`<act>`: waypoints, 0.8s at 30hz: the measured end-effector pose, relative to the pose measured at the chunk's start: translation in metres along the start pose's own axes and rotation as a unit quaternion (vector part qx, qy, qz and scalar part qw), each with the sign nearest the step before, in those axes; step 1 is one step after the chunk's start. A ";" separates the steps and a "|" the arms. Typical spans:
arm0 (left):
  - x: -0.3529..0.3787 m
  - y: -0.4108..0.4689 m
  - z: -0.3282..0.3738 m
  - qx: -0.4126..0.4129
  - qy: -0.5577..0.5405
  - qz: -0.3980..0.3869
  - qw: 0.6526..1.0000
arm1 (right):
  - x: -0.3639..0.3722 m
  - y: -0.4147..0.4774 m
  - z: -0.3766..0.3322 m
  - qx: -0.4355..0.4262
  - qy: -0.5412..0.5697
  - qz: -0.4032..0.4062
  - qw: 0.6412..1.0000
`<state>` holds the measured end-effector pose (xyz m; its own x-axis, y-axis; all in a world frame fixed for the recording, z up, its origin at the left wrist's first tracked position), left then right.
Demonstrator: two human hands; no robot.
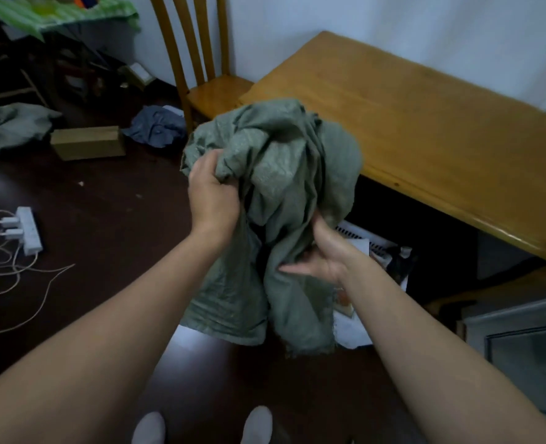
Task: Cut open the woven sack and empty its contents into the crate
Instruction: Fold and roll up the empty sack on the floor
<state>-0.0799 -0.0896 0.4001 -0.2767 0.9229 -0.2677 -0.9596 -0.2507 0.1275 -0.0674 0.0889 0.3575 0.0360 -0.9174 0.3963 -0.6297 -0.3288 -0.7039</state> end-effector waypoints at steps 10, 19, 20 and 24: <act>-0.098 0.003 -0.070 -0.109 -0.261 0.099 0.954 | 0.139 0.072 0.032 -0.109 0.102 -0.082 0.985; -0.234 0.024 -0.192 -0.165 -0.375 0.165 0.897 | 0.268 0.194 0.102 -0.151 0.067 -0.056 0.985; -0.246 0.026 -0.207 -0.168 -0.389 0.179 0.888 | 0.280 0.210 0.111 -0.146 0.057 -0.059 0.986; -0.280 0.025 -0.275 -0.204 -0.424 0.234 0.851 | 0.322 0.272 0.152 -0.117 0.008 -0.068 0.991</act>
<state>-0.0402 -0.4348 0.2153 -0.6630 0.5294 0.5293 -0.7401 -0.5695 -0.3575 -0.1089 -0.3298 0.2042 0.1215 -0.8639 0.4887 -0.7828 -0.3861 -0.4879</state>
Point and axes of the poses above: each hand's wrist, its own y-axis towards the middle knuckle, its own x-axis out of the palm, z = x × y, the point moved 1 cm from there along y, towards the middle knuckle, and after that the axes turned 7 degrees about -z, right-handed, at the moved point
